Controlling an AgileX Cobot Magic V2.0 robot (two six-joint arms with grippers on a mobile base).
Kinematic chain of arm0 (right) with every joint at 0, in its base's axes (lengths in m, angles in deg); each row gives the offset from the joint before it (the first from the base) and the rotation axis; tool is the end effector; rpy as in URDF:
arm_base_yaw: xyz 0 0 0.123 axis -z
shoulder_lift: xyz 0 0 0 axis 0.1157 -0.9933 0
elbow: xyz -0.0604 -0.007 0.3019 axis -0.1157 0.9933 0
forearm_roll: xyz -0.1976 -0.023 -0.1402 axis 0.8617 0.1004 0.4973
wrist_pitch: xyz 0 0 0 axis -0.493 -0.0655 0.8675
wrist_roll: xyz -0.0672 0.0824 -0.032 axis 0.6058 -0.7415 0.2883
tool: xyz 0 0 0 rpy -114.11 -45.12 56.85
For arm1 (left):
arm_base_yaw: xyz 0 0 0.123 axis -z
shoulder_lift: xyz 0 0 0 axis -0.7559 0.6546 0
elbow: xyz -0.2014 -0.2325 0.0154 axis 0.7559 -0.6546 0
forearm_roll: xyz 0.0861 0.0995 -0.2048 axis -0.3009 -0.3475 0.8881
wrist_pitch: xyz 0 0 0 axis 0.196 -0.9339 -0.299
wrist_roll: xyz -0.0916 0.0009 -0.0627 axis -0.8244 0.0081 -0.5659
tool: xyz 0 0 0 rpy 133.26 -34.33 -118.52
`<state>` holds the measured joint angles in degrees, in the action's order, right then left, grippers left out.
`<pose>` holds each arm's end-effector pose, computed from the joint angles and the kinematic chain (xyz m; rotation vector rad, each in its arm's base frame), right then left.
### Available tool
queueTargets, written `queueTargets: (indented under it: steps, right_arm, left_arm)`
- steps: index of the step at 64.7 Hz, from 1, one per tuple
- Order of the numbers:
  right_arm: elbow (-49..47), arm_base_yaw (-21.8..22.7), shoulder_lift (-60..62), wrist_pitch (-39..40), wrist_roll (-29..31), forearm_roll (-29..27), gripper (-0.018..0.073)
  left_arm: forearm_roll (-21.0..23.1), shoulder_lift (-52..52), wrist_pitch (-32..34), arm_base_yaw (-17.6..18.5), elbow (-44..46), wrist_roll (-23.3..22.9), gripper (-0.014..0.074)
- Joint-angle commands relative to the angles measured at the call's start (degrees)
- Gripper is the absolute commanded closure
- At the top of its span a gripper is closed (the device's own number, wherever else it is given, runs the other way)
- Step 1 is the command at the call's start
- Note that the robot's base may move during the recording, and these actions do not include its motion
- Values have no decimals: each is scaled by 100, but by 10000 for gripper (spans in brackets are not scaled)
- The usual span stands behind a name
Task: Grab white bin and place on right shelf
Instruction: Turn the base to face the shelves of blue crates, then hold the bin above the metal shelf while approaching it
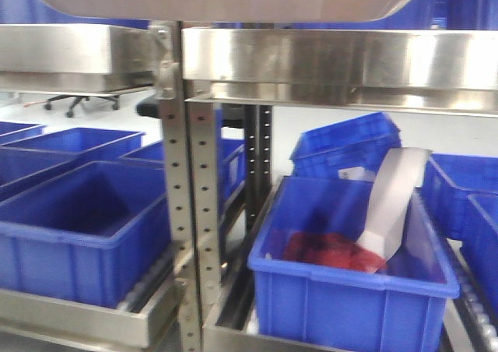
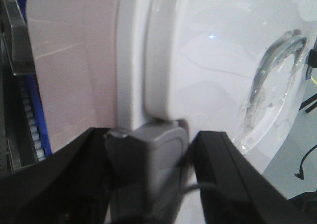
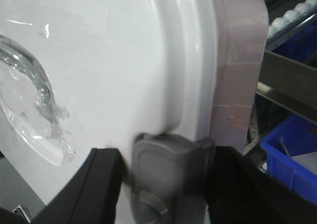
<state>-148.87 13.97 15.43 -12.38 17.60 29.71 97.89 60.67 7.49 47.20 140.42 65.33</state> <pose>0.1564 0.0685 0.4404 -0.4728 1.9653 0.8393 0.1471 -0.0814 0.4511 0.6111 1.9513 -0.8472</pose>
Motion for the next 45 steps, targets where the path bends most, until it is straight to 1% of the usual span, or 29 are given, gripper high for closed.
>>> queueTargets:
  steps: [1, 45]
  right_arm:
    - [-173, -119, 120, -725, 73, -1442, 209]
    - [-173, -119, 120, -725, 73, -1442, 209]
  left_arm:
    - [1083, -81, -712, 148, 155, 119, 409]
    - [1083, -81, -712, 148, 155, 119, 409]
